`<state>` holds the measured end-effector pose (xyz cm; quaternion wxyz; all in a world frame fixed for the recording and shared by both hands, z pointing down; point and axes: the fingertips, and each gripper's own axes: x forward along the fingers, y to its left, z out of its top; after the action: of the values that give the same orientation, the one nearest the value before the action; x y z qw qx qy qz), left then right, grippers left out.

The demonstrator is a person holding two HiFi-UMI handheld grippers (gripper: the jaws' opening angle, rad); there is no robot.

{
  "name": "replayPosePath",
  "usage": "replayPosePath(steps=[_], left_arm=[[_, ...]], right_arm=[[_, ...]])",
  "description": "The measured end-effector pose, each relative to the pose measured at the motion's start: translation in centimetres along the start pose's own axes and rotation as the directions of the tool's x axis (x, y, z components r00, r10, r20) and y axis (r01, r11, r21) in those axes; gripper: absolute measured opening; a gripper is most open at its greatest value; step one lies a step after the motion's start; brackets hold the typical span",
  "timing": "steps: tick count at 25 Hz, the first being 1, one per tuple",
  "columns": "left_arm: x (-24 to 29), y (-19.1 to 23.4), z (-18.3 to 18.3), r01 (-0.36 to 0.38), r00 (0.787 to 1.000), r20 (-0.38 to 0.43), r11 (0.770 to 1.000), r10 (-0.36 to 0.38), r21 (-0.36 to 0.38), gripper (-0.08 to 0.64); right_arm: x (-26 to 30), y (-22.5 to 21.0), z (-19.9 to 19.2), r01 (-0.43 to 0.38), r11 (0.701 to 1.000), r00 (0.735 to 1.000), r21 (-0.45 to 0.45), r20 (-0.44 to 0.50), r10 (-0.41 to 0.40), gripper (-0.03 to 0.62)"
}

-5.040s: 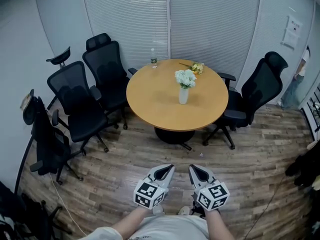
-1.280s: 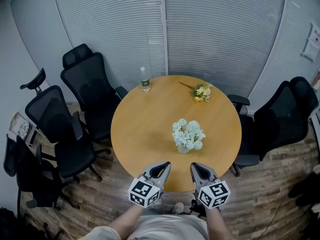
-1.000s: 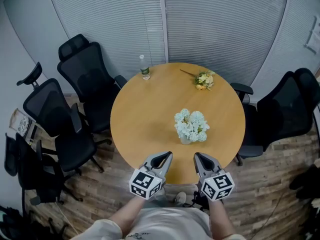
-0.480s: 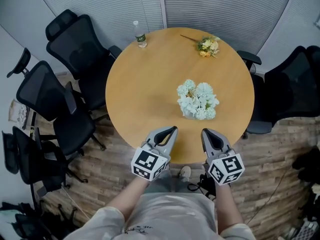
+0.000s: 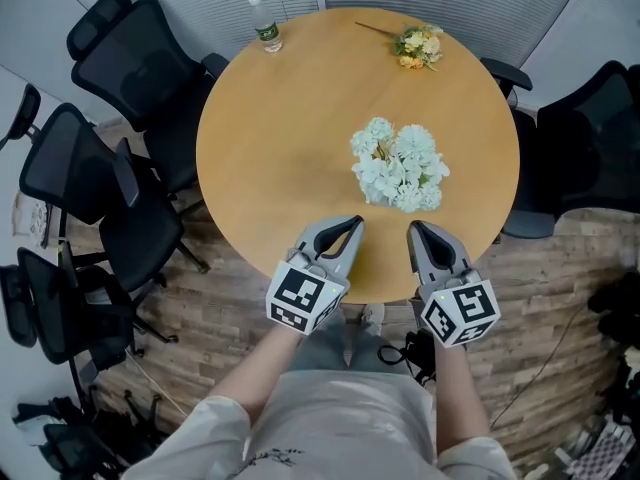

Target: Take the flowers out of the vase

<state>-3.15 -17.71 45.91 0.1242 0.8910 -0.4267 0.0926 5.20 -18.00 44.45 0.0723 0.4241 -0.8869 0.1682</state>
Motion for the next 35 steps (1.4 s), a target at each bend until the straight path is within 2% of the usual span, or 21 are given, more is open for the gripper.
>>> replayPosePath(steps=[9, 16, 21, 23, 26, 35], left_arm=[[2.7, 1.4, -1.4, 0.021, 0.999, -0.026, 1.0, -0.02, 0.022, 0.012], [4.6, 1.9, -2.6, 0.06, 0.997, -0.05, 0.997, -0.058, 0.043, 0.021], [5.7, 2.2, -3.2, 0.084, 0.995, -0.064, 0.995, -0.081, 0.047, 0.118], [6.2, 2.2, -3.4, 0.099, 0.993, -0.067, 0.994, -0.096, 0.052, 0.16], [7.0, 2.3, -3.9, 0.124, 0.99, -0.073, 0.991, -0.12, 0.048, 0.212], [9.6, 2.8, -5.1, 0.156, 0.984, -0.097, 0.985, -0.149, 0.069, 0.286]], right_arm=[[2.0, -1.4, -1.1, 0.037, 0.999, 0.999, 0.012, 0.007, -0.037, 0.009], [3.3, -1.9, -1.3, 0.032, 0.999, 0.999, -0.005, 0.007, -0.032, 0.009], [4.0, -2.1, -1.2, 0.046, 0.999, 0.999, -0.018, 0.018, -0.046, 0.017], [4.2, -2.1, -1.2, 0.046, 0.999, 0.999, -0.019, 0.022, -0.045, 0.067], [4.5, -2.2, -1.2, 0.049, 0.999, 0.998, -0.022, 0.029, -0.048, 0.109], [5.4, -2.5, -1.3, 0.07, 0.996, 0.997, -0.05, 0.031, -0.069, 0.172]])
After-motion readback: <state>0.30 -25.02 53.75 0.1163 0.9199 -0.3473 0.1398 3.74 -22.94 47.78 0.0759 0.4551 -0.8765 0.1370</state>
